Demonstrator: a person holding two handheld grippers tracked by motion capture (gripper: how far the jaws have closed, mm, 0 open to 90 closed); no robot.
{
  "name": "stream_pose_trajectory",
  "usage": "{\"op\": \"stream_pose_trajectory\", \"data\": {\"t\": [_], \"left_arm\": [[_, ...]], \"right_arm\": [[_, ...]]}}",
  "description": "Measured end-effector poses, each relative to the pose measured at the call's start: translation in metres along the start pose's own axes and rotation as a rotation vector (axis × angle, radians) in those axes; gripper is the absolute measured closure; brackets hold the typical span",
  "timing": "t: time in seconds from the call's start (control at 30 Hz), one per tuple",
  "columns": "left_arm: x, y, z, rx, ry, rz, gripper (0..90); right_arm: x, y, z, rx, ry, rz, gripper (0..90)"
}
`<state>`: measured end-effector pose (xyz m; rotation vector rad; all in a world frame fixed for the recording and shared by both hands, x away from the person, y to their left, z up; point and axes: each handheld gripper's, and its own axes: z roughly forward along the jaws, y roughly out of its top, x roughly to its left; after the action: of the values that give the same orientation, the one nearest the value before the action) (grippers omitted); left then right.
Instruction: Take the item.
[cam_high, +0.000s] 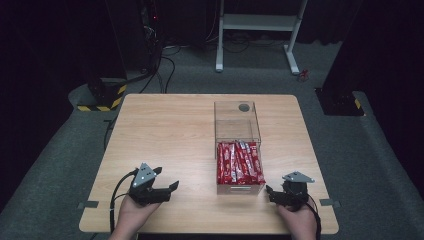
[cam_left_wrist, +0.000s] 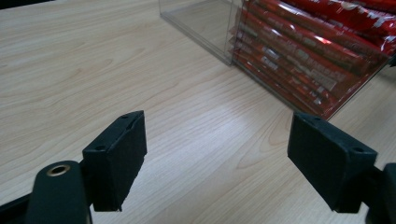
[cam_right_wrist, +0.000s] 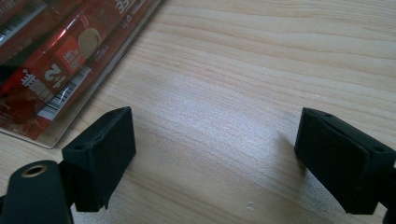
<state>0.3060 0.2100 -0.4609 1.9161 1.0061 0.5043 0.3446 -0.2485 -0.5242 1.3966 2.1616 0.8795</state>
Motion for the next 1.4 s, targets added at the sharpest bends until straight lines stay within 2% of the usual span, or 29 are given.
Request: {"op": "stream_pose_trajectory", "data": {"t": [0.17, 0.4, 1.0, 1.4], "left_arm": [[-0.006, 0.008, 0.004, -0.008, -0.012, 0.009, 20.1], [-0.015, 0.017, 0.009, -0.020, -0.027, 0.025, 20.1], [-0.034, 0.037, 0.020, -0.055, -0.076, 0.036, 21.3], [-0.044, 0.051, 0.029, -0.067, -0.094, 0.049, 22.4]], "right_arm": [[0.003, 0.001, 0.001, -0.001, -0.018, 0.024, 12.7], [0.004, 0.002, 0.002, -0.001, -0.013, 0.008, 12.5], [0.005, 0.002, 0.002, 0.000, -0.015, 0.012, 12.5], [0.005, 0.002, 0.002, 0.001, -0.015, 0.012, 12.6]]}}
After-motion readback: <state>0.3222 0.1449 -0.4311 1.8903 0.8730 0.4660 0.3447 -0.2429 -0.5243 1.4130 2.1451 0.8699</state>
